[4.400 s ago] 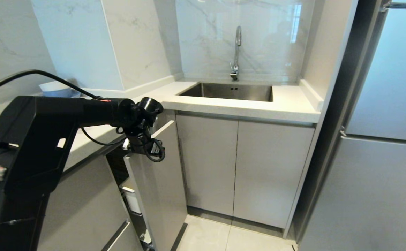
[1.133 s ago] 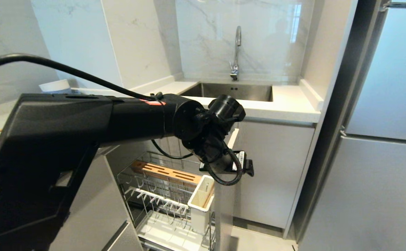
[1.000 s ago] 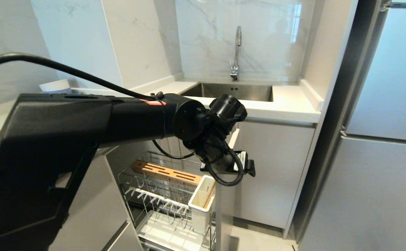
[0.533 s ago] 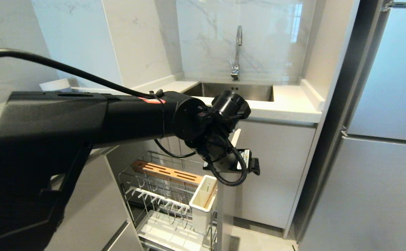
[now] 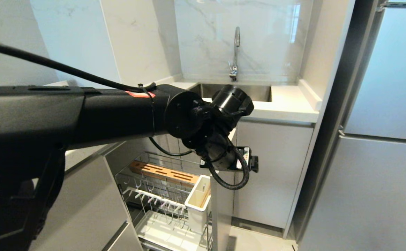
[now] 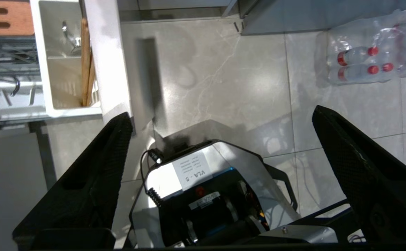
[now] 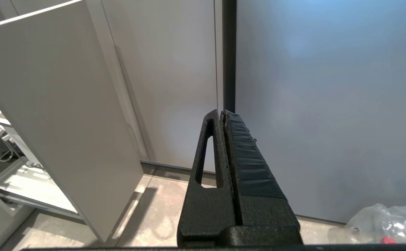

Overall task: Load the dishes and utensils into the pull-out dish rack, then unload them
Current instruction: Pick up the bowl and place it in the cupboard

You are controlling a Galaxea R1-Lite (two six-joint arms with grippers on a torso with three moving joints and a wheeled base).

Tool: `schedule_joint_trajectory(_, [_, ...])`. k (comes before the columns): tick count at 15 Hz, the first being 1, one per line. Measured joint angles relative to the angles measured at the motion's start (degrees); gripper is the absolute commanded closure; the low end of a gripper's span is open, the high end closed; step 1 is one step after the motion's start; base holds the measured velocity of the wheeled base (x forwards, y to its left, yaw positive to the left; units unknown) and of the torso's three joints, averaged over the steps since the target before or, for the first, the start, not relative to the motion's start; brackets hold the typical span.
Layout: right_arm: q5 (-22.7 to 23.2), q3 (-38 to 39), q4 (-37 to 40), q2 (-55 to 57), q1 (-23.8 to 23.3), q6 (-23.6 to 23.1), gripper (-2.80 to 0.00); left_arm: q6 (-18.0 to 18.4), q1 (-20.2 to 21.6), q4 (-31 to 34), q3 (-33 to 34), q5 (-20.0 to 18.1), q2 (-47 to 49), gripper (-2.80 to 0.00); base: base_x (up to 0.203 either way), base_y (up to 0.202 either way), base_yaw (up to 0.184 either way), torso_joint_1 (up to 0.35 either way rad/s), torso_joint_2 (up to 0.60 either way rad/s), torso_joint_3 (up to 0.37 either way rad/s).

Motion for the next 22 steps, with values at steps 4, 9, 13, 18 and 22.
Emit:
schedule_joint_trajectory(4, [0.01, 0.00, 0.01, 0.00, -0.08, 0.00, 0.00, -0.44, 0.72, 0.17, 1.74, 1.25, -4.08, 0.00, 0.000, 0.000, 0.000, 0.000, 0.00, 0.000])
schedule_joint_trajectory(9, [0.00, 0.00, 0.00, 0.00, -0.06, 0.00, 0.00, -0.46, 1.23, 0.22, 5.64, 5.83, -14.18, 0.00, 0.000, 0.000, 0.000, 0.000, 0.00, 0.000])
schedule_joint_trajectory(13, [0.01, 0.00, 0.00, 0.00, -0.10, 0.00, 0.00, -1.48, 2.55, 0.29, 12.78, 10.48, -25.12, 0.00, 0.000, 0.000, 0.000, 0.000, 0.00, 0.000])
schedule_joint_trajectory(18, [0.01, 0.00, 0.00, 0.00, -0.06, 0.02, 0.00, 0.92, 15.29, 0.85, 22.64, 12.98, -43.93, 0.00, 0.000, 0.000, 0.000, 0.000, 0.00, 0.000])
schedule_joint_trajectory(22, [0.01, 0.00, 0.00, 0.00, -0.10, -0.02, 0.00, 8.12, 33.38, 2.02, 29.16, 12.20, -59.35, 0.00, 0.000, 0.000, 0.000, 0.000, 0.00, 0.000])
